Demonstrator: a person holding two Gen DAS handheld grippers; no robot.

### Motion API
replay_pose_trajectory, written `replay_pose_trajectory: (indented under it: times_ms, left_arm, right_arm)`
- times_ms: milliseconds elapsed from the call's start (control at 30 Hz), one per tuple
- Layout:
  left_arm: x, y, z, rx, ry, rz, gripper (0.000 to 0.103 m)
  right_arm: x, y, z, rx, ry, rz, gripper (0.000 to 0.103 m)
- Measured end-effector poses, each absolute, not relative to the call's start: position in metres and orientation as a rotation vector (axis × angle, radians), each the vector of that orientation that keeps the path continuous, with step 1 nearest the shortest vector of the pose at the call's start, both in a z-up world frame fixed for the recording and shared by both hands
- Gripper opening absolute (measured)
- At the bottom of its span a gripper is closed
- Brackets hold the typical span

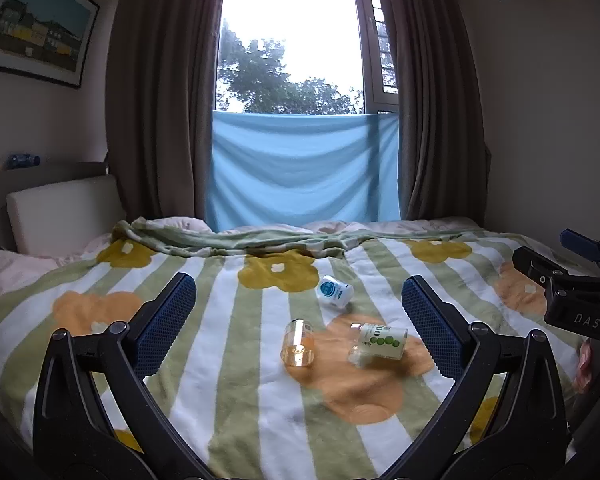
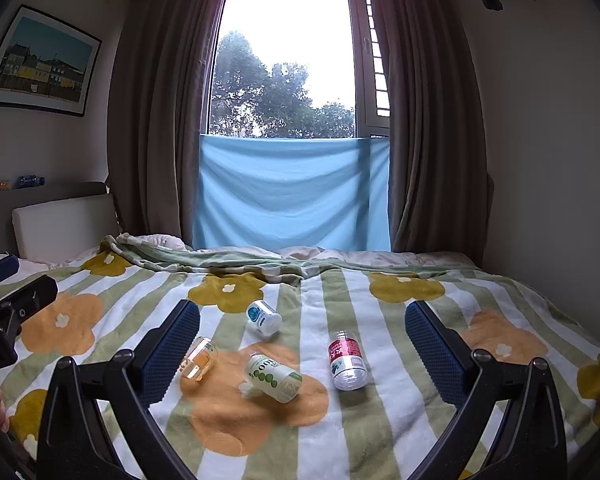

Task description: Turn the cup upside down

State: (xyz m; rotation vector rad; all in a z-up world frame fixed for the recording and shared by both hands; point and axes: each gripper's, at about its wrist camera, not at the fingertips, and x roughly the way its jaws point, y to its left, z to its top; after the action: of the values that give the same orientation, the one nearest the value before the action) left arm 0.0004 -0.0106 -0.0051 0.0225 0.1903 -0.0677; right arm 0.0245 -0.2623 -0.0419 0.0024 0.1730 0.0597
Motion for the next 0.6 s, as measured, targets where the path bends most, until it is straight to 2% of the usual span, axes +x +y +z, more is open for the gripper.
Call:
replay_pose_trajectory:
  times_ms: [600]
  left_arm:
    - [0.0015, -0.0091, -0.0061, 0.022, 0.192, -0.067, 0.103]
  right_arm:
    - [0.0229, -0.2564, -0.0421, 0.002, 0.174, 0.056, 0.103]
